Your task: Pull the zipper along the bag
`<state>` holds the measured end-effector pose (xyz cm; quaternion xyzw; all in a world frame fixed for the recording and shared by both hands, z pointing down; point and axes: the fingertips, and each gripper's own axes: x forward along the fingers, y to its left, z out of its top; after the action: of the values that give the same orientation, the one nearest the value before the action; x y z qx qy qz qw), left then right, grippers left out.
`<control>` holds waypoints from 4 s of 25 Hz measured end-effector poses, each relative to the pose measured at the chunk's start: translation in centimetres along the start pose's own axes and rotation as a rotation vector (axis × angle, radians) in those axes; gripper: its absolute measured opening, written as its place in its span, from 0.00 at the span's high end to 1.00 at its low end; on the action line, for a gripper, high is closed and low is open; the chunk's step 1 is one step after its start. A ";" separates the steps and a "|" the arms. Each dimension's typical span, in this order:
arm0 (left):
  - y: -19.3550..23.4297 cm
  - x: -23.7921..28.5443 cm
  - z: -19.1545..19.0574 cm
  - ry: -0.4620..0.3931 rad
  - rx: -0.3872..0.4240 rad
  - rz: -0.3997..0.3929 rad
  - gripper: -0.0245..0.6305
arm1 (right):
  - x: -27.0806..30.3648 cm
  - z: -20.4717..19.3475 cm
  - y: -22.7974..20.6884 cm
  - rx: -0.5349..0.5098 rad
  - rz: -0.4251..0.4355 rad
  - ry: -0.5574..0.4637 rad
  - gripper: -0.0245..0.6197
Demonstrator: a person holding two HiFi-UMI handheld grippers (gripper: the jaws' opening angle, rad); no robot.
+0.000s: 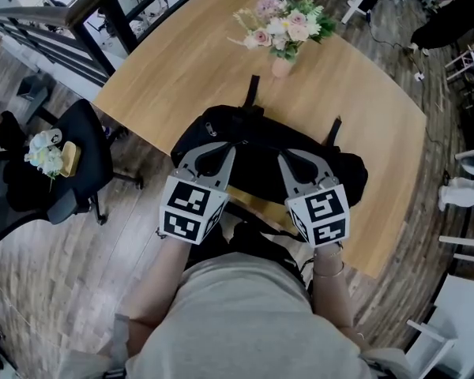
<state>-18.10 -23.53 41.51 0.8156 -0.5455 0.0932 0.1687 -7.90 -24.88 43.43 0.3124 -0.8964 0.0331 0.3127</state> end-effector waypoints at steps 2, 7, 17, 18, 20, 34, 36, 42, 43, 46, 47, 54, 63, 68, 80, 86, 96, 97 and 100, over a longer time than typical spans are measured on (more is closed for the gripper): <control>1.0 -0.4 0.0 -0.003 -0.007 0.026 0.93 | 0.0 0.0 -0.2 0.005 -0.004 -0.002 0.90; 3.0 -1.3 0.1 -0.018 -0.024 0.093 0.93 | -0.1 0.0 -0.7 0.022 -0.014 -0.007 0.90; 4.9 -2.0 0.0 -0.020 -0.052 0.138 0.93 | 0.1 -0.1 -1.1 0.038 -0.022 -0.016 0.90; 4.9 -1.9 -0.1 -0.018 -0.056 0.134 0.93 | 0.1 -0.1 -1.1 0.037 -0.020 -0.017 0.90; 5.0 -1.9 -0.3 -0.013 -0.059 0.131 0.93 | 0.0 -0.2 -1.0 0.036 -0.014 -0.021 0.90; 4.0 -1.9 0.9 -0.007 -0.006 0.125 0.93 | -1.0 0.8 -0.8 0.068 -0.022 -0.071 0.83; 3.2 -1.6 1.4 -0.016 -0.003 0.096 0.93 | -1.2 1.3 -0.9 0.073 -0.031 -0.091 0.81; 0.4 -0.1 3.0 -0.045 0.014 0.007 0.93 | -1.6 2.5 -0.8 0.115 -0.044 -0.144 0.81; -0.1 0.1 3.4 -0.049 0.023 -0.009 0.93 | -1.8 2.9 -0.8 0.135 -0.040 -0.161 0.81; -1.4 0.7 4.1 -0.058 0.044 -0.054 0.93 | -2.6 3.7 -1.1 0.196 -0.039 -0.214 0.82; -1.7 0.8 4.3 -0.061 0.047 -0.066 0.92 | -2.9 4.0 -1.3 0.210 -0.047 -0.231 0.83; -4.2 1.7 6.5 -0.119 0.064 -0.133 0.84 | -4.4 5.3 -1.9 0.215 -0.085 -0.293 0.95; -6.5 2.2 7.1 -0.146 0.078 -0.227 0.93 | -6.0 5.2 -2.6 0.231 -0.131 -0.326 0.95; -7.3 2.8 6.4 -0.118 0.087 -0.239 0.93 | -6.3 3.9 -3.0 0.228 -0.154 -0.296 0.95; -8.5 3.4 5.5 -0.077 0.093 -0.286 0.93 | -6.0 3.0 -3.0 0.252 -0.125 -0.279 0.95; -8.8 3.6 4.6 -0.053 0.098 -0.291 0.93 | -5.8 2.3 -3.1 0.302 -0.109 -0.282 0.95; -8.4 3.4 4.3 -0.035 0.092 -0.284 0.93 | -6.0 1.7 -2.8 0.313 -0.105 -0.258 0.95; -8.4 3.3 4.3 -0.035 0.089 -0.284 0.93 | -5.9 1.7 -2.7 0.313 -0.104 -0.255 0.95; -8.3 3.1 4.2 -0.035 0.088 -0.282 0.93 | -5.9 1.7 -2.4 0.306 -0.098 -0.258 0.95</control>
<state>-9.43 -24.93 37.19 0.8923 -0.4237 0.0781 0.1349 -3.84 -24.03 38.33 0.4013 -0.8972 0.1135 0.1454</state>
